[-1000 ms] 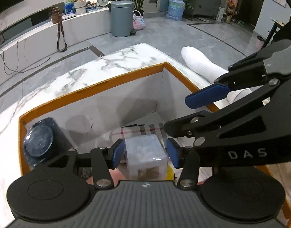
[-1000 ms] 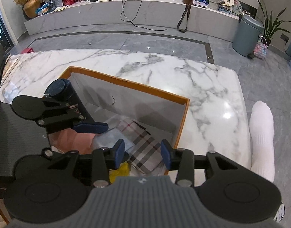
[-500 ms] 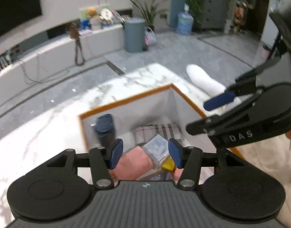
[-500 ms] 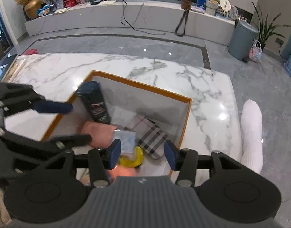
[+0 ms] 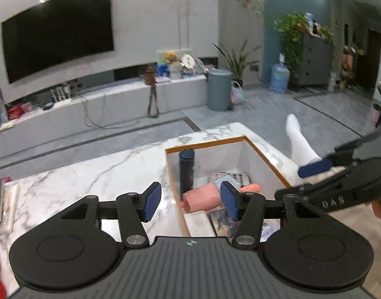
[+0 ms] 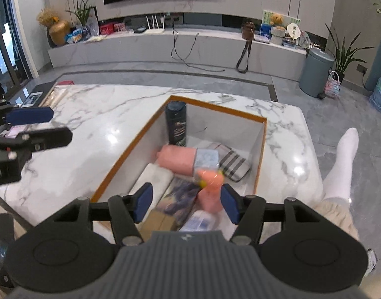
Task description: Organize rigid objects
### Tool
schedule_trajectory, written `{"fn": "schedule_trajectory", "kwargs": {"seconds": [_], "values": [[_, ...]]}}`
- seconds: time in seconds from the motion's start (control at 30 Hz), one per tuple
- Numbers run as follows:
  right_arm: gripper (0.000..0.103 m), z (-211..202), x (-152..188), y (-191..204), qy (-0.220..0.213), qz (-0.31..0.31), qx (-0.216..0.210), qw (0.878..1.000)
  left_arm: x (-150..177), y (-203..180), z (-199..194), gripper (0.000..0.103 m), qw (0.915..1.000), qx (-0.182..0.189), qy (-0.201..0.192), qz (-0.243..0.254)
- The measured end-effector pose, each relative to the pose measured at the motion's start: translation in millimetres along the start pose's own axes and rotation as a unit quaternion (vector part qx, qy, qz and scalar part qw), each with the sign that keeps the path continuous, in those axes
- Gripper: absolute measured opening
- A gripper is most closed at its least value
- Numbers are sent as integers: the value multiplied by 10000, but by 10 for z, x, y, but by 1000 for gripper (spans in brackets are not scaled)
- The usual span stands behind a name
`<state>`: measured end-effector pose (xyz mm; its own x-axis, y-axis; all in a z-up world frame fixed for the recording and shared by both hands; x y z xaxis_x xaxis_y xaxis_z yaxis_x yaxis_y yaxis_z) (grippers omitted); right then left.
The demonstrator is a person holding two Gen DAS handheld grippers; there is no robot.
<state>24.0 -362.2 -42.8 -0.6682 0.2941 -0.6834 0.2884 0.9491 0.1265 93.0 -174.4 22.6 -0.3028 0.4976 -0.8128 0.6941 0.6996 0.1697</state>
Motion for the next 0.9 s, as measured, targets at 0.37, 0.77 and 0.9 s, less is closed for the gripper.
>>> {"fn": "schedule_trajectory", "kwargs": {"seconds": [0.37, 0.77, 0.9], "values": [[70, -30, 698, 361, -821, -94, 359, 9959, 689, 28, -36, 64, 9943, -827, 46, -671], [86, 125, 1002, 374, -1202, 148, 624, 9907, 1085, -87, 44, 85, 9882, -1283, 155, -826], [92, 201, 1077, 308, -1276, 458, 717, 9882, 1183, -135, 114, 91, 9873, -1335, 365, -775]]}}
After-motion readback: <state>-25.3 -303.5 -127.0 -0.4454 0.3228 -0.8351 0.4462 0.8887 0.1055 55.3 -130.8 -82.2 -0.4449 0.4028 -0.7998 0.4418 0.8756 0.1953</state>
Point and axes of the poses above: each gripper's, at about its wrist camera, not at the fingertips, and z roughly the way its jaws point, y to its left, x to its underside, the point moved 5 cm from there along z, roughly the way its jaws point, and after that the axes turned 9 degrees about z, right-handed, at the moved point
